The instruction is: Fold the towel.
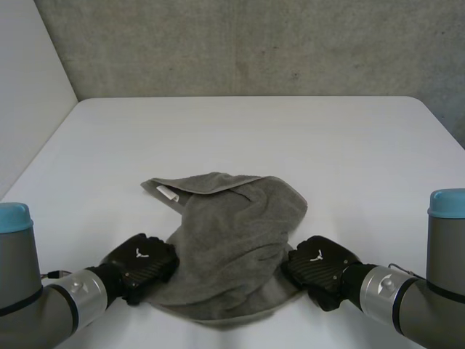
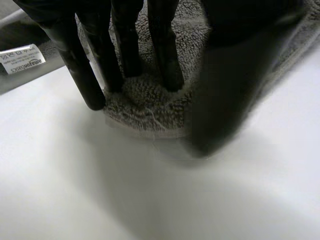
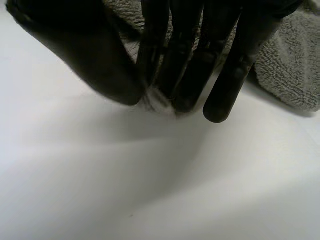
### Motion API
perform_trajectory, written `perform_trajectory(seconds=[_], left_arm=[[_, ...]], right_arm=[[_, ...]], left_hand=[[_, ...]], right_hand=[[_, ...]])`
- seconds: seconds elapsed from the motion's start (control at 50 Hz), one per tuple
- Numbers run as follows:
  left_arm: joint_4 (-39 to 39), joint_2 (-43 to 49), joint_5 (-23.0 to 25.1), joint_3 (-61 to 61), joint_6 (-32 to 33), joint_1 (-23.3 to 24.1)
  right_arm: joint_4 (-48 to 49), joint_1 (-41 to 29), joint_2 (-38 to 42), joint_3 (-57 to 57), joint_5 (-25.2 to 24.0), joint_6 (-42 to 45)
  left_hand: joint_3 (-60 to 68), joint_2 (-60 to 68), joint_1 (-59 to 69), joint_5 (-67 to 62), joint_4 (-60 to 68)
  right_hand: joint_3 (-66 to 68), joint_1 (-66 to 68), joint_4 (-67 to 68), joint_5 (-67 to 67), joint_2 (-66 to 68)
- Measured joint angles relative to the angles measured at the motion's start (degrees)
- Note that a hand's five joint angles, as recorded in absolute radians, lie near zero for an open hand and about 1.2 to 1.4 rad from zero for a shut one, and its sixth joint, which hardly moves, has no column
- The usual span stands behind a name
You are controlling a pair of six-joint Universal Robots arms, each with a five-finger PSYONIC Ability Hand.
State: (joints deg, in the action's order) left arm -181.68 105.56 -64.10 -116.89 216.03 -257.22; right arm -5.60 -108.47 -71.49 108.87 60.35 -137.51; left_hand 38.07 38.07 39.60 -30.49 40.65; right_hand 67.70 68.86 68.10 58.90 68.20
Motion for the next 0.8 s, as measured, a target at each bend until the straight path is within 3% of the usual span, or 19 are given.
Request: perform_trajectory(seconds=[0.06, 0.5, 0.56, 0.62, 0.8], left_arm=[[-0.8, 0.0, 0.0, 0.2, 0.0, 0.5], [-3.5, 1.6, 0.0, 3.4, -3.4, 2.5], [-3.5, 2.6, 0.0, 3.9, -3.4, 2.4], [-3.4, 3.4, 0.0, 4.7, -3.4, 2.3], [-3.2, 4.3, -0.2, 15.7, -5.8, 3.7]], right_arm=[[0.6, 0.0, 0.0, -0.4, 0.0, -1.7], [2.3, 1.1, -0.7, -5.0, 0.2, -18.3], [2.6, 1.6, -0.7, -5.3, 0.4, -19.8], [2.8, 1.9, -0.7, -5.7, 0.5, -20.8], [2.6, 1.3, -0.4, -13.9, 1.1, -22.6]], left_hand=[[2.1, 1.9, 1.7, -1.4, 1.5], [10.9, 11.3, 9.1, -8.2, 8.4], [28.1, 28.9, 26.8, -25.4, 26.2], [37.5, 36.9, 32.0, -32.3, 35.7], [38.2, 37.2, 32.0, -32.3, 37.0]], right_hand=[[7.4, 6.5, 7.6, 7.2, 4.0], [7.6, 6.5, 8.3, 7.5, 4.0], [7.6, 6.5, 8.3, 7.5, 4.0], [7.6, 6.5, 8.3, 7.5, 4.0], [7.9, 6.6, 8.3, 7.5, 4.0]])
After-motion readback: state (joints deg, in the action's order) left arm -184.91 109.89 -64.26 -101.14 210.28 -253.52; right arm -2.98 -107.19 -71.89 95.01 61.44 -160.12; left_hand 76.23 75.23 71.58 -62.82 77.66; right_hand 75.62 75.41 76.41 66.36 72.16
